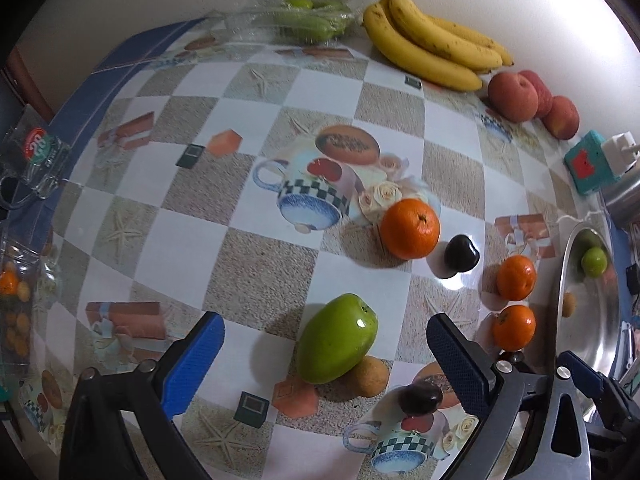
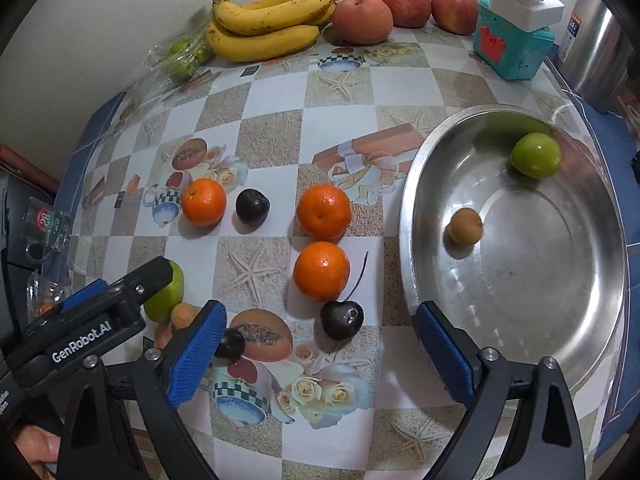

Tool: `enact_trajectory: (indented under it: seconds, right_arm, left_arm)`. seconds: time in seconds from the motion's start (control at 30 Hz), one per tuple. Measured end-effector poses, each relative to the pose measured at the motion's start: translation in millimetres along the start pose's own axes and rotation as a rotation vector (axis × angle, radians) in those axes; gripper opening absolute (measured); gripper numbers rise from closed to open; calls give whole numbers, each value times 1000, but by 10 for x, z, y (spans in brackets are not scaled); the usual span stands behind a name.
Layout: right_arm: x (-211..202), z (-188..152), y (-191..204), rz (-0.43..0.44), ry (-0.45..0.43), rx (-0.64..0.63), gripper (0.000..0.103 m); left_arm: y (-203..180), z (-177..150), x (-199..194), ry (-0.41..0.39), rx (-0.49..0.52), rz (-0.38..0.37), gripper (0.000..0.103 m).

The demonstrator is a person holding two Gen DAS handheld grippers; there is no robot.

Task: Organize fruits
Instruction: 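Move the left tool to the green oval fruit while the right tool approaches a black cherry, then close the left tool on the green oval fruit while the right tool grasps the black cherry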

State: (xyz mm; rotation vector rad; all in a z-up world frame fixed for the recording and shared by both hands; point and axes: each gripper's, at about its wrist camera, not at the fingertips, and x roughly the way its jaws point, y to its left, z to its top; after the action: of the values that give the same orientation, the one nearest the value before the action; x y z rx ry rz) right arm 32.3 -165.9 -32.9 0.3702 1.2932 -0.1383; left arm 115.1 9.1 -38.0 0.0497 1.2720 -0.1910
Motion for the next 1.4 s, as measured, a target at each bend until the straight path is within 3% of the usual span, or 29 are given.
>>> enact_trajectory:
  seconds: [0.17,0.23,0.53,1.13,1.4]
  right_arm:
    - [3,-6,31,-33,-4,-20,79]
    - [10,-10,39,-18,5,-26,68]
    - [171,-28,47,-60,48,-33,65]
    - [429,-85,143,-78,96,-52,57]
    - [460,-40,53,-75,86,-25,43]
  left_arm:
    - [-44,-7,54,14,8,-9,90]
    - [-58,-16,66,19,11,-14,89]
    - [-97,-39,150,43,17,-31,78]
    - [-99,-78,311,74,-4,-34,74]
    - [-6,-69,292,64,-23,-42,55]
